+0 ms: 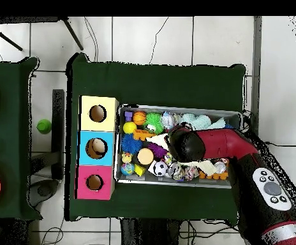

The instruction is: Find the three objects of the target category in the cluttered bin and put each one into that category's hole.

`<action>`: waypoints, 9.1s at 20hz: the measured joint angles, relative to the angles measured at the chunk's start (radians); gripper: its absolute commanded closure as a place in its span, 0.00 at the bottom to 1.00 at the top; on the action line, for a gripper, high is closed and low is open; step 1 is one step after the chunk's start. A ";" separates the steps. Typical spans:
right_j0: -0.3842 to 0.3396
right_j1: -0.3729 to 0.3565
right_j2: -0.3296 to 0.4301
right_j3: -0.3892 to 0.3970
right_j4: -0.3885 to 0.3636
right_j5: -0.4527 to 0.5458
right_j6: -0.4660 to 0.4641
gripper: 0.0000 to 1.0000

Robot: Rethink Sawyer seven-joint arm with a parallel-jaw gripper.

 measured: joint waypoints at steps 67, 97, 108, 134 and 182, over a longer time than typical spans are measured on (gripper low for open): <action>0.209 0.076 -0.181 -0.043 -0.113 -0.140 0.000 0.00; 0.206 -0.004 -0.189 -0.037 -0.112 -0.144 0.000 0.00; 0.198 0.008 -0.188 -0.036 -0.112 -0.144 0.000 0.00; 0.120 0.080 -0.146 -0.033 -0.110 -0.223 0.000 0.00; 0.100 0.094 -0.095 0.001 -0.111 -0.413 0.000 0.00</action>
